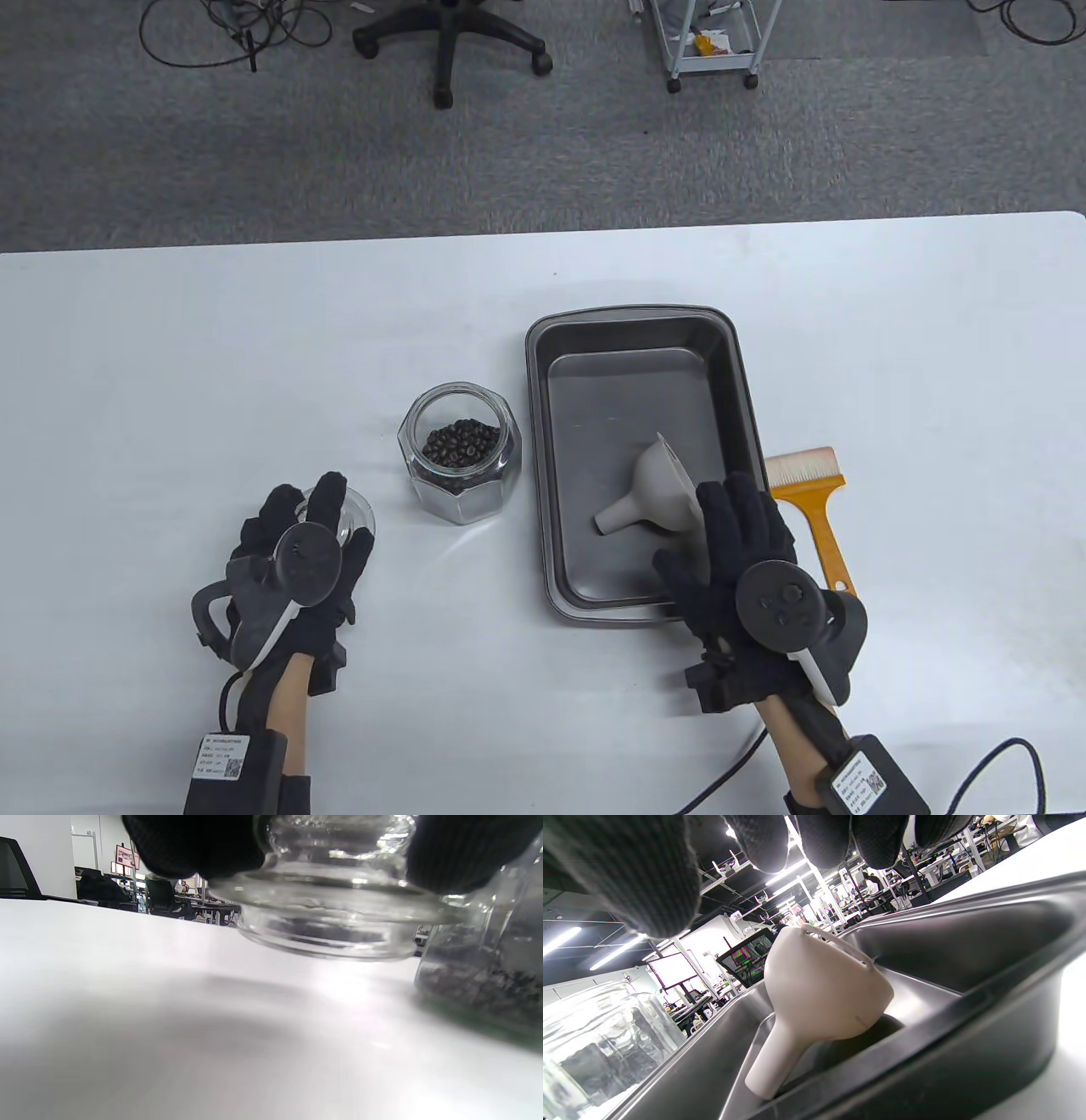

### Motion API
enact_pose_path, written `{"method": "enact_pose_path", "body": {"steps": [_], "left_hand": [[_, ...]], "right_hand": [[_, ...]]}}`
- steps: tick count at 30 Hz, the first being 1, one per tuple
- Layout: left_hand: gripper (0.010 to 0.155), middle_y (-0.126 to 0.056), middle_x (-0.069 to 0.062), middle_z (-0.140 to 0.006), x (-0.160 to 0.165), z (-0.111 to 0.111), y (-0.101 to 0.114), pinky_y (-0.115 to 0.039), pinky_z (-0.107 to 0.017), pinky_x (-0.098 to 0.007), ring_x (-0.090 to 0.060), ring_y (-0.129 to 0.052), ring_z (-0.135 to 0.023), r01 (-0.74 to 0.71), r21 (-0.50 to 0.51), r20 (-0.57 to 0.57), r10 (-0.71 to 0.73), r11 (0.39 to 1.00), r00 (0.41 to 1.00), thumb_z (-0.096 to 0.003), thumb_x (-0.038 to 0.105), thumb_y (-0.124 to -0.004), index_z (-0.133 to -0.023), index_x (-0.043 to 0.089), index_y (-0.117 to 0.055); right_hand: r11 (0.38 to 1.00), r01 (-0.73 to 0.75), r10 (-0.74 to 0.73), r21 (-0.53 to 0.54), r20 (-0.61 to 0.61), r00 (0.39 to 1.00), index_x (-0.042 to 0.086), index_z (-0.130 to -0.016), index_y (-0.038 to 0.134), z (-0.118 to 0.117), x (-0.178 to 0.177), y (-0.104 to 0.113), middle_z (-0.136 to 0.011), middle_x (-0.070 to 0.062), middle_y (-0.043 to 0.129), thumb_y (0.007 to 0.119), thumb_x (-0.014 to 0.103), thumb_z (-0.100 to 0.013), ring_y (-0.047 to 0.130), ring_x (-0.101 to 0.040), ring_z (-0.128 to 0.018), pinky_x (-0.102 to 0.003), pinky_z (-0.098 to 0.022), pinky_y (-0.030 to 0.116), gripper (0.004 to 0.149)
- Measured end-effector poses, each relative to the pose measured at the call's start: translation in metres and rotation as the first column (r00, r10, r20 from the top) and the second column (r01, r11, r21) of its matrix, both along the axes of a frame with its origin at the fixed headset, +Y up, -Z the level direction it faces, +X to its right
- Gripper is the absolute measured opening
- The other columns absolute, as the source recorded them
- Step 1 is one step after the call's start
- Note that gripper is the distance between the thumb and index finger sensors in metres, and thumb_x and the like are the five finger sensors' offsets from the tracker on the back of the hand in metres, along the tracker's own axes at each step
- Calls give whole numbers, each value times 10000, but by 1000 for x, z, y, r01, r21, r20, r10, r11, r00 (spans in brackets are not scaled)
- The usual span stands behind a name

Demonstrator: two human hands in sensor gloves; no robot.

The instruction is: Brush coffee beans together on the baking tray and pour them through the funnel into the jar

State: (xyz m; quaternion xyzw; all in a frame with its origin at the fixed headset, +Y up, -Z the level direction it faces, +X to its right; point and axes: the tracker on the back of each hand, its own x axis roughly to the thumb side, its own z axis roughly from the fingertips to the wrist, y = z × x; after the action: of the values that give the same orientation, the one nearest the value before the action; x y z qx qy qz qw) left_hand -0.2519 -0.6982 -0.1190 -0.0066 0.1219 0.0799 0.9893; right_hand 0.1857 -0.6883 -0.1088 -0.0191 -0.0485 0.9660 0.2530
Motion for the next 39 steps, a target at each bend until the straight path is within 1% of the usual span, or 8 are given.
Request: {"method": "enact_pose_path", "body": {"steps": [10, 15, 20, 29, 35, 39], "left_hand": [[759, -559, -86, -1154, 13, -1, 56, -655, -726, -527, -329, -734, -854, -35, 83, 14, 34, 996, 999, -418, 675, -808, -1069, 493, -461], [759, -562, -80, -1154, 23, -6, 78, -655, -728, -525, -327, -734, -856, -29, 104, 32, 25, 994, 999, -419, 675, -808, -1070, 493, -462], [758, -563, -81, -1156, 34, -11, 95, -654, -729, -526, -328, -734, -856, -34, 124, 50, 28, 992, 998, -421, 672, -811, -1071, 493, -465], [761, -568, -74, -1158, 56, -25, 111, -657, -731, -520, -322, -740, -856, -41, 117, 84, 31, 992, 996, -420, 680, -811, -1073, 495, -467], [763, -570, -70, -1160, 75, -39, 116, -659, -732, -516, -317, -743, -857, -58, 103, 113, 47, 993, 993, -421, 684, -810, -1076, 496, -466], [764, -571, -69, -1161, 86, -50, 114, -658, -735, -515, -314, -744, -857, -59, 85, 122, 49, 995, 991, -422, 684, -811, -1078, 495, -466]], "right_hand": [[1000, -6, 6, -22, 6, 1000, 295, -1043, 521, -2, 3, -2, -1159, -101, 515, 850, 635, -397, 575, -412, -1039, -600, -739, 526, 800], [1000, -2, 2, -28, 7, 1000, 294, -1042, 522, -3, 3, -2, -1158, -102, 515, 850, 634, -397, 576, -410, -1039, -597, -740, 527, 799], [1000, -2, 2, -23, 1, 1000, 294, -1043, 521, -2, 3, -2, -1160, -105, 513, 849, 635, -398, 575, -413, -1039, -601, -739, 525, 800], [1000, -4, 4, -18, -10, 1000, 295, -1045, 518, -1, 2, -2, -1161, -106, 512, 846, 638, -397, 574, -420, -1039, -604, -739, 523, 803], [1000, -6, 6, -20, -14, 1000, 294, -1046, 518, -1, 1, -2, -1162, -106, 509, 845, 639, -399, 573, -419, -1040, -605, -738, 524, 803], [1000, -8, 7, -16, -19, 1000, 296, -1045, 518, -1, 0, -2, -1161, -107, 511, 845, 640, -398, 574, -422, -1039, -607, -736, 525, 803]]}}
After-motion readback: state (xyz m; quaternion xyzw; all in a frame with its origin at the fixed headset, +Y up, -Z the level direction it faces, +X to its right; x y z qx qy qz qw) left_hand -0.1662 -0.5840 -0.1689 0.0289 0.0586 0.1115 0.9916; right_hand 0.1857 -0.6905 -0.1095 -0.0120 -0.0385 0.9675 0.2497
